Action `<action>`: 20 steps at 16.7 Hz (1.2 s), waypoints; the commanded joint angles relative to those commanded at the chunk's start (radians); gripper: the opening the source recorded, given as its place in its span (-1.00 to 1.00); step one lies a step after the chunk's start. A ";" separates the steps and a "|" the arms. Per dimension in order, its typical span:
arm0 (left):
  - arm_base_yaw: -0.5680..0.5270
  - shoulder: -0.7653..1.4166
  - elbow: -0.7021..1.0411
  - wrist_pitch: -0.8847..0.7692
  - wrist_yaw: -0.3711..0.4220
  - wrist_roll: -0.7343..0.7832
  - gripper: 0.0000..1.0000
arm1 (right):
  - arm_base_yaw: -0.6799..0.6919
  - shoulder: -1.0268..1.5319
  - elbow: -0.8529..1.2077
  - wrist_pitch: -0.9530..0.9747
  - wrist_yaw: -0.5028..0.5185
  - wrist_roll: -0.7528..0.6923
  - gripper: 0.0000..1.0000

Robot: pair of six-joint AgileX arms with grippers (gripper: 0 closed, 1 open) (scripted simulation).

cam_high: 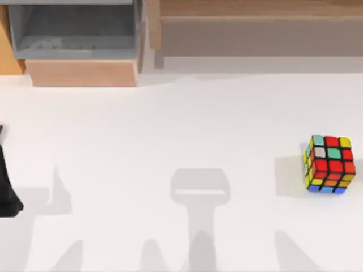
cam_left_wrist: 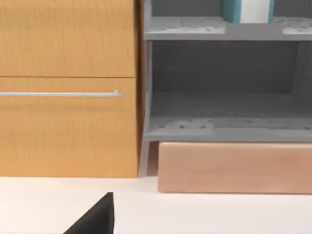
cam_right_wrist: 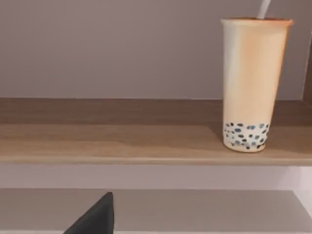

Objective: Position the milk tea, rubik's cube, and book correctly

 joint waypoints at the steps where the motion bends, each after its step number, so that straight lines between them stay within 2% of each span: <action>1: 0.000 0.000 0.000 0.000 0.000 0.000 1.00 | -0.013 0.095 0.051 0.040 -0.011 0.000 1.00; 11: 0.000 0.000 0.000 0.000 0.000 0.000 1.00 | -0.140 1.091 0.547 0.434 -0.123 0.008 1.00; 16: 0.000 0.000 0.000 0.000 0.000 0.000 1.00 | -0.181 1.361 0.716 0.571 -0.158 0.006 1.00; 20: 0.000 0.000 0.000 0.000 0.000 0.000 1.00 | -0.189 1.412 0.752 0.601 -0.165 0.005 1.00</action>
